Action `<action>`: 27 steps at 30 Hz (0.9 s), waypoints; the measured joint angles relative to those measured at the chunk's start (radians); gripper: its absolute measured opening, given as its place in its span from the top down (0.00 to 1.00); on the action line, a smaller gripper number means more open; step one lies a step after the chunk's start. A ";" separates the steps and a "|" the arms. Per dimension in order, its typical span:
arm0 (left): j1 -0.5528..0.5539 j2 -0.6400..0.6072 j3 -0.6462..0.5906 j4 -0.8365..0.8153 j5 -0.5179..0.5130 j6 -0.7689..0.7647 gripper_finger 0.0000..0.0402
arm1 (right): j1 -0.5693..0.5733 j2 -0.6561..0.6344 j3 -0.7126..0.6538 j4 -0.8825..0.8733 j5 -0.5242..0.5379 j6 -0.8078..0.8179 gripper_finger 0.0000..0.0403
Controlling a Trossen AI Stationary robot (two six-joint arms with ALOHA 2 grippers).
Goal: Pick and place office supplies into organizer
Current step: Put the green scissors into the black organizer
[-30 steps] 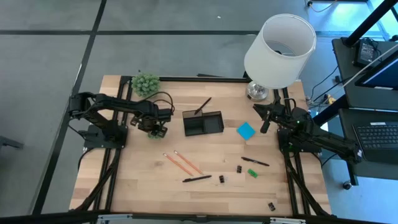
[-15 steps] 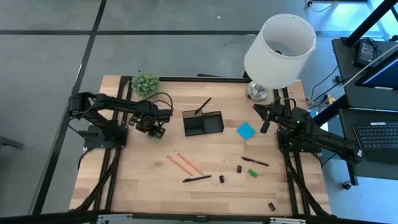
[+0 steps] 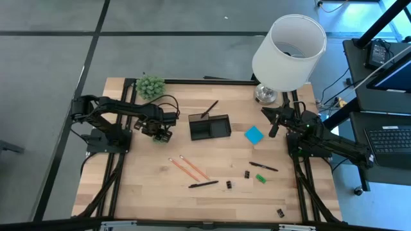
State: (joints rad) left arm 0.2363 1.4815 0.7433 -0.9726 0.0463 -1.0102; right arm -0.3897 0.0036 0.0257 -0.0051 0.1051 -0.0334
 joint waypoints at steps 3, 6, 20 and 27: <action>0.000 0.000 0.000 0.000 0.000 0.000 0.64 | 0.000 0.000 0.000 0.000 0.000 -0.001 0.86; -0.001 0.000 0.000 -0.008 0.001 0.010 0.64 | 0.000 0.000 0.000 0.000 0.000 0.001 0.86; -0.029 0.018 0.000 -0.018 -0.002 -0.026 0.64 | 0.000 0.000 0.000 0.000 0.000 -0.002 0.86; -0.049 0.099 0.002 -0.014 0.018 -0.031 0.64 | 0.000 0.000 0.000 0.000 0.000 -0.001 0.86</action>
State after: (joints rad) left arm 0.1870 1.5801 0.7454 -0.9861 0.0643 -1.0408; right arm -0.3897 0.0036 0.0257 -0.0051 0.1051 -0.0345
